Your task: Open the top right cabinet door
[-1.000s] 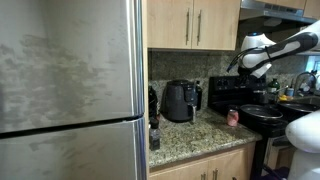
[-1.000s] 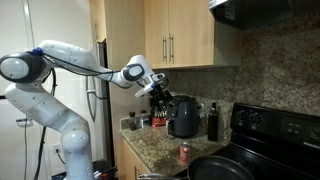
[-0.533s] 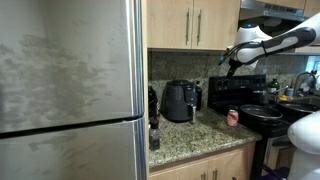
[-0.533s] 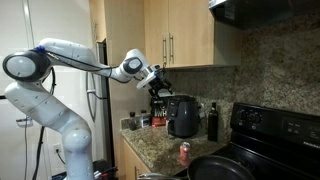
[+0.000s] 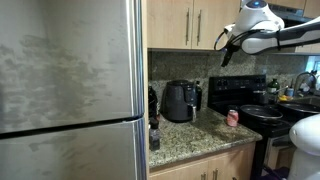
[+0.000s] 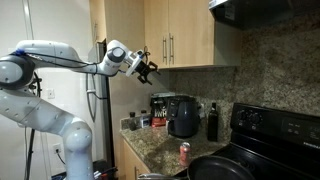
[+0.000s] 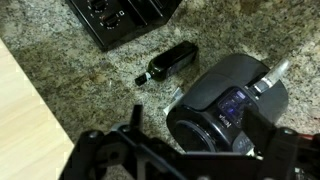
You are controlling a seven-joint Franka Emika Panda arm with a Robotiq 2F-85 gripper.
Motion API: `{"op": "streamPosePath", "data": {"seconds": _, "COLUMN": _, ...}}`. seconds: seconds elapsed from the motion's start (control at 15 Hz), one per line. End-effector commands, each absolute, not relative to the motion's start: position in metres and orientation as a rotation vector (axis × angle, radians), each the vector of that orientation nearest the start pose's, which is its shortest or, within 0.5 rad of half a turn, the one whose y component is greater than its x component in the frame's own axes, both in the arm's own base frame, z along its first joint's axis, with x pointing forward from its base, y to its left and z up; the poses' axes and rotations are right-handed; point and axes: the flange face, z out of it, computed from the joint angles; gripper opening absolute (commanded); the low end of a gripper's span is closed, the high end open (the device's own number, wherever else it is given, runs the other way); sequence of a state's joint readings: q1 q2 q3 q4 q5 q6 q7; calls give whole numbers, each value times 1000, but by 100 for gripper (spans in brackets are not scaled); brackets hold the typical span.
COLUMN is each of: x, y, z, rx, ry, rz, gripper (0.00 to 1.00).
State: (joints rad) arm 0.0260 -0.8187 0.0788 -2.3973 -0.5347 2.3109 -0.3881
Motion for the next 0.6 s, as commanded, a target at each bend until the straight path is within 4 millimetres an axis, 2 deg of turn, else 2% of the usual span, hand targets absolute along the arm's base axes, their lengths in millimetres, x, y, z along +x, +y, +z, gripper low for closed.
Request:
{"op": "streamPosePath", "data": {"seconds": 0.0, "x": 364, "y": 33, "z": 687, "rx": 2160, "ry": 913, "rz": 833, "gripper": 100}}
{"op": "streamPosePath", "data": {"seconds": 0.13, "x": 352, "y": 26, "z": 710, "rx": 2067, "ry": 941, "rz": 988, "gripper": 100}}
{"op": "streamPosePath", "data": {"seconds": 0.2, "x": 335, "y": 22, "z": 723, "rx": 2027, "ry": 956, "rz": 1059, "gripper": 100}}
{"op": "streamPosePath", "data": {"seconds": 0.4, "x": 309, "y": 3, "z": 742, "rx": 1905, "ry": 961, "rz": 1263, "gripper": 100}}
{"op": "streamPosePath", "data": {"seconds": 0.47, "x": 311, "y": -6, "z": 750, "rx": 1939, "ry": 872, "rz": 1353, "gripper": 100}}
{"op": "streamPosePath", "data": {"seconds": 0.53, "x": 317, "y": 4, "z": 749, "rx": 1952, "ry": 910, "rz": 1249, "gripper": 100}}
